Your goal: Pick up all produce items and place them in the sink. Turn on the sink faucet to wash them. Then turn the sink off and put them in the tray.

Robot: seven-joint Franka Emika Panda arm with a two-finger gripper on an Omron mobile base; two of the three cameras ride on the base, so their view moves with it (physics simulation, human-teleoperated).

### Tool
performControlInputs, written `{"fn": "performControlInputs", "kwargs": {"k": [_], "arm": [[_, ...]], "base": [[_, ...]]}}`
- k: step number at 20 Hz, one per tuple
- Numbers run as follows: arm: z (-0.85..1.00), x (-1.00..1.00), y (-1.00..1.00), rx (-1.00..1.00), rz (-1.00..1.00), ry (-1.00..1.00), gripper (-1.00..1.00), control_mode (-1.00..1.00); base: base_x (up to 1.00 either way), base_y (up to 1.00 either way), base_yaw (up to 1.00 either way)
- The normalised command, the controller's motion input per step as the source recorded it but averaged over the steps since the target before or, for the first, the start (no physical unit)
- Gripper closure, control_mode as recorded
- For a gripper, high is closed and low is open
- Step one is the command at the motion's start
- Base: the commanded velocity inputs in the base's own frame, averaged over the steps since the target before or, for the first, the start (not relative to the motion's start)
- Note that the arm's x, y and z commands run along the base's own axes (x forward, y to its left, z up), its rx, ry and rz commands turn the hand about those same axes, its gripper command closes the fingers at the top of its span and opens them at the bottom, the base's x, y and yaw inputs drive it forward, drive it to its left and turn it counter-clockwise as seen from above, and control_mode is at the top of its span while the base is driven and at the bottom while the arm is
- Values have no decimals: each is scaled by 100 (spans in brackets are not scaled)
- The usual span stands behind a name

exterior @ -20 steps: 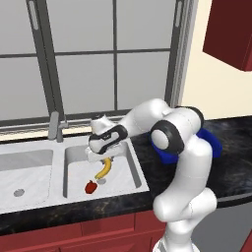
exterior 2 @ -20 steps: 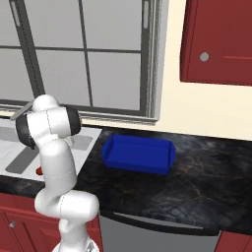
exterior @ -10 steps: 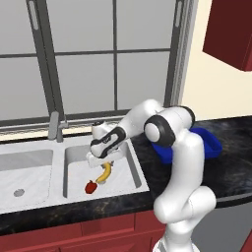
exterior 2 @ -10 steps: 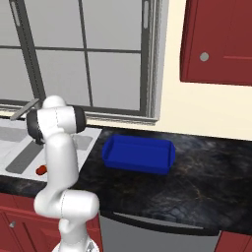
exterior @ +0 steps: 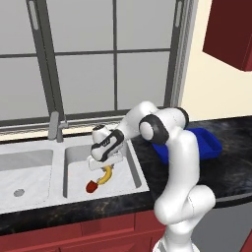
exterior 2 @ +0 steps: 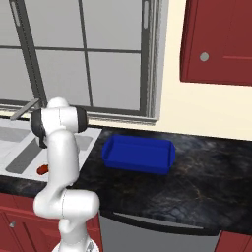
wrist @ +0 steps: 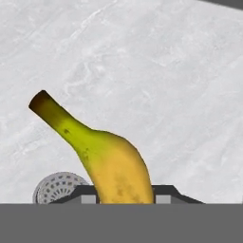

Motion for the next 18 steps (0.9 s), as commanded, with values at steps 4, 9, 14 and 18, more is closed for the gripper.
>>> {"fn": "performControlInputs", "kwargs": {"k": [4, 9, 14, 18], "arm": [[-32, 13, 0, 0, 0, 0, 100, -100], [-12, 0, 0, 1, 0, 0, -100, -100], [15, -12, -8, 3, 0, -4, -100, -100], [35, -20, -22, 3, 0, -4, -100, -100]], "base": [[0, 0, 0], [0, 0, 0], [0, 0, 0], [0, 0, 0]]}}
